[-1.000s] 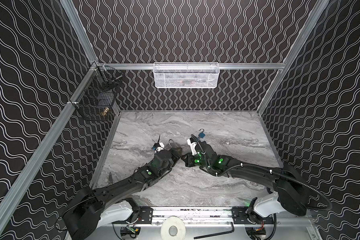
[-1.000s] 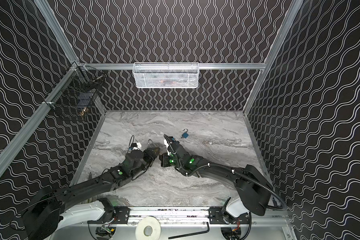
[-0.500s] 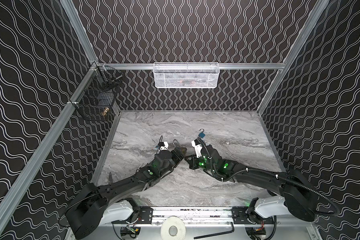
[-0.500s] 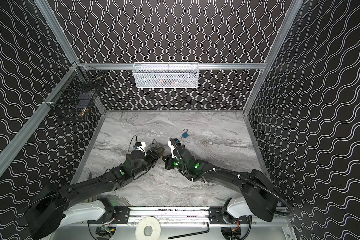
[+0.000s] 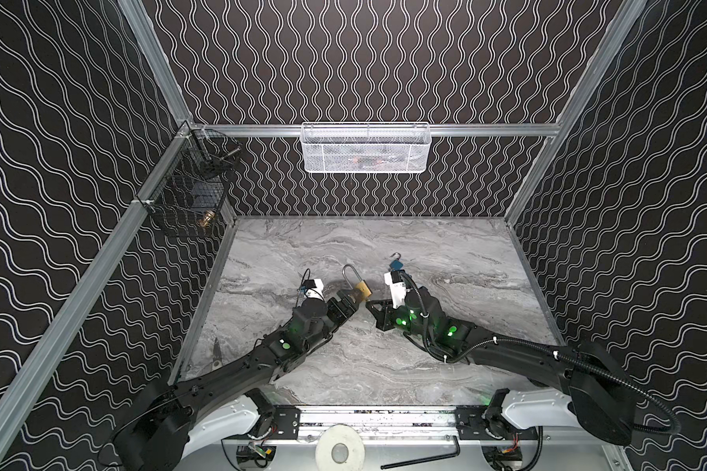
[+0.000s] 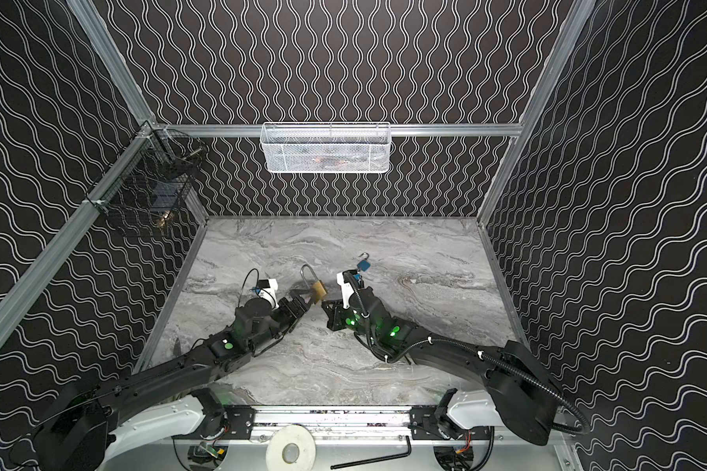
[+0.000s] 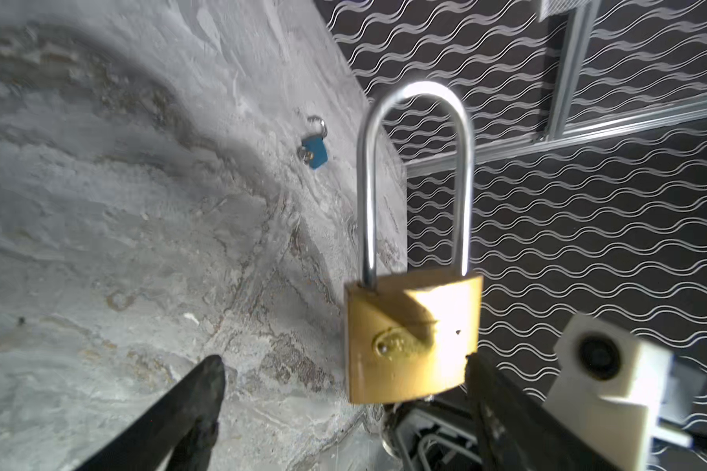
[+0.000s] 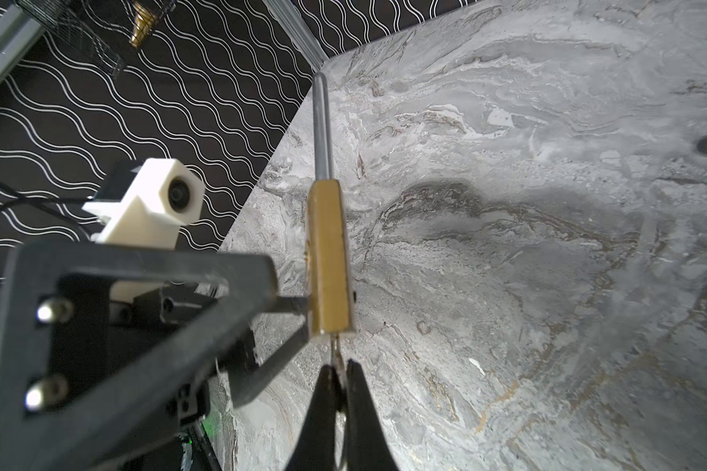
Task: Unlock with the key
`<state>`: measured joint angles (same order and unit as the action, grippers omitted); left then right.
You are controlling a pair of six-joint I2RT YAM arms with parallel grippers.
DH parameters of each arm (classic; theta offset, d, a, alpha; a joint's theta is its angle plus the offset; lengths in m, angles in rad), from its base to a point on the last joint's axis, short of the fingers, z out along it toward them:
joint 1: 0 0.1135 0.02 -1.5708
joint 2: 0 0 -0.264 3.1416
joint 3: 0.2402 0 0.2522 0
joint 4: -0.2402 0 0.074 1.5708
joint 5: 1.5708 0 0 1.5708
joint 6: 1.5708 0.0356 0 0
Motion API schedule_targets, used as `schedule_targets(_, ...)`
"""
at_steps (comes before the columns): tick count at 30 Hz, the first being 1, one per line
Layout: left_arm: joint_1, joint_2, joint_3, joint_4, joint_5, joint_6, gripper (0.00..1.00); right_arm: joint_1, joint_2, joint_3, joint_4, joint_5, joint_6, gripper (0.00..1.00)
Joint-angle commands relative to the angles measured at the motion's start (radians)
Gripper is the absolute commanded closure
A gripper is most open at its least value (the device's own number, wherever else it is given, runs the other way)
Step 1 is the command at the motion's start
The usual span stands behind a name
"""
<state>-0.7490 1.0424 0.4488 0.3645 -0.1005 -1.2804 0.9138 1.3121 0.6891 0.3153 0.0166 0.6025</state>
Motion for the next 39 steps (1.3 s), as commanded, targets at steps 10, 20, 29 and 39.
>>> schedule_targets(10, 0.138, -0.050, -0.068, 0.478, 0.424, 0.464, 0.20, -0.027, -0.137, -0.170, 0.470, -0.151, -0.006, 1.00)
schedule_targets(20, 0.142, -0.083, -0.114, 0.531, 0.450, 0.592, 0.28, -0.036, -0.150, -0.192, 0.567, -0.211, 0.032, 1.00)
schedule_targets(29, 0.146, -0.017, -0.167, 0.735, 0.419, 0.556, 0.34, -0.046, -0.127, -0.224, 0.702, -0.250, 0.079, 1.00)
schedule_targets(39, 0.147, 0.151, -0.140, 1.032, 0.539, 0.454, 0.47, -0.048, -0.099, -0.230, 0.771, -0.266, 0.109, 1.00)
